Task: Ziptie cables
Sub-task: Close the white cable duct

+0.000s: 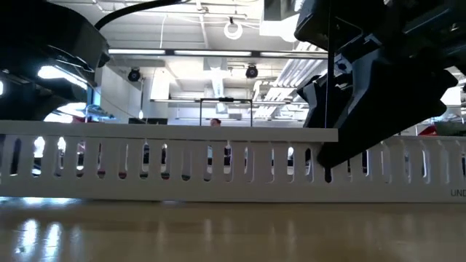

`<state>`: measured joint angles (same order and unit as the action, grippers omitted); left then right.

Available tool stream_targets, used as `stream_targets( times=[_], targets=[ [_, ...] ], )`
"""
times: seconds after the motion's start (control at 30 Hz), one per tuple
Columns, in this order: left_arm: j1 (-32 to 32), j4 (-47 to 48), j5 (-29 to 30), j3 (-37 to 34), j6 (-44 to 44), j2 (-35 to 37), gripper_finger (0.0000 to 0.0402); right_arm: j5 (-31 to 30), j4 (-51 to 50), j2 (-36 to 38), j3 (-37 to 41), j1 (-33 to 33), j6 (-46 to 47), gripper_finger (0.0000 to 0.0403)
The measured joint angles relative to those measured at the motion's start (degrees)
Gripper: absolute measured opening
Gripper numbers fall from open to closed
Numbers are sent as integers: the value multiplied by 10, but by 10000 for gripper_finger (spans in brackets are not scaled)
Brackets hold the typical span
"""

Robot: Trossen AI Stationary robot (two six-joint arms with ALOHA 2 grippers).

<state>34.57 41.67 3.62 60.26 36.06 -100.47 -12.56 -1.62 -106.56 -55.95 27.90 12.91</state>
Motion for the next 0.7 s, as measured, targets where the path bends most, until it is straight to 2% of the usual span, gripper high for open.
stream_targets(
  times=[0.3,0.5,0.7],
  targets=[
    [2,14,18,3,15,0,207,-7,-53,29,1,0,-13,292],
    [2,46,7,3,24,1,205,-7,-125,82,0,22,-16,302],
    [3,66,5,3,28,1,205,-36,-167,105,1,48,10,302]
  ],
)
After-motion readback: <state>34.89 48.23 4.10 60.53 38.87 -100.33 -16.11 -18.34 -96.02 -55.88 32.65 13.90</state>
